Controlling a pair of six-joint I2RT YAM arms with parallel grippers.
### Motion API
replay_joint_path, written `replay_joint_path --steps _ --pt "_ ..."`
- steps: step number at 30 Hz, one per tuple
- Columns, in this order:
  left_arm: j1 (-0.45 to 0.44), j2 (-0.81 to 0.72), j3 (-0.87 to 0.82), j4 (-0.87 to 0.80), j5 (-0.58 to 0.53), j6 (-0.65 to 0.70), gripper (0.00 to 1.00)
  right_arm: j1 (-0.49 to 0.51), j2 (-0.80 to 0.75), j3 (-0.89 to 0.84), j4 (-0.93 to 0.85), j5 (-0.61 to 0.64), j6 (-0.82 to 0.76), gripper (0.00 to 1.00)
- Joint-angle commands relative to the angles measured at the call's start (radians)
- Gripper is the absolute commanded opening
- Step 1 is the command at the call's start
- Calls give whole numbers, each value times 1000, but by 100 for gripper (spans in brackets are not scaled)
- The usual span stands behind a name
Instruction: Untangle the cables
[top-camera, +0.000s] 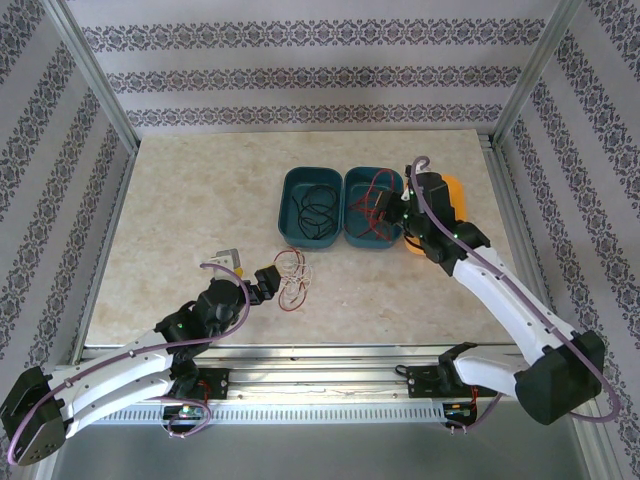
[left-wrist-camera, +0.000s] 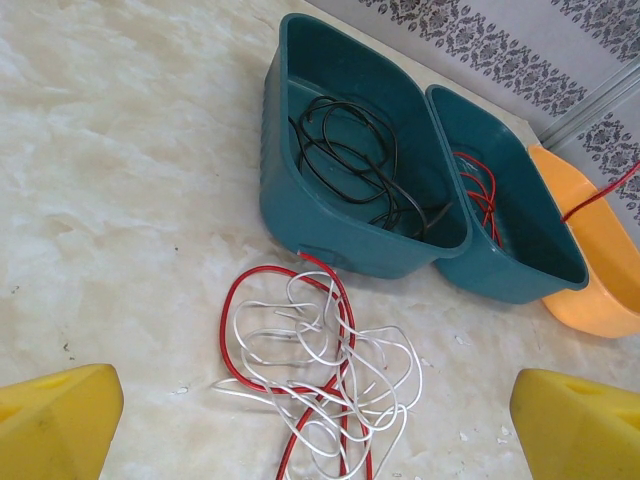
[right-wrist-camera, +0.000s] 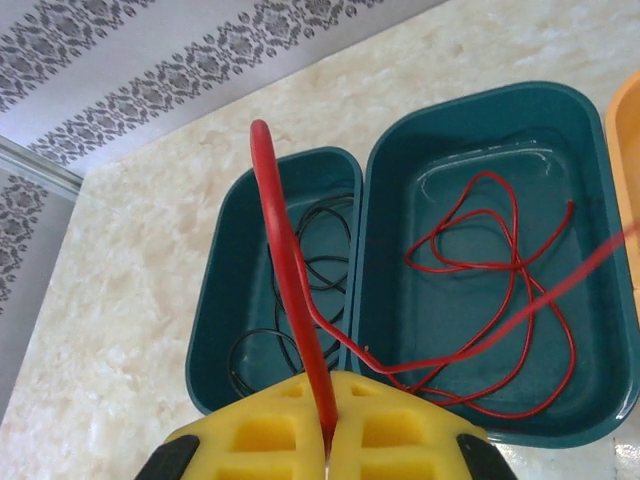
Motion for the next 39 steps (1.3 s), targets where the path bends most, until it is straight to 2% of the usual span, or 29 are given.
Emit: replay_joint_path --steps 1,16,28,39 --pt "-12 -1 14 -3 1 -9 99 -17 18 34 2 -18 19 0" --pt "-12 -8 13 -8 10 -16 99 -93 198 87 3 -99 9 0" --pt "-11 -35 13 -35 18 -24 99 -133 447 249 -32 -137 -37 0" --pt "-12 -53 9 -52 13 -29 99 -138 623 332 -98 -73 -88 0"
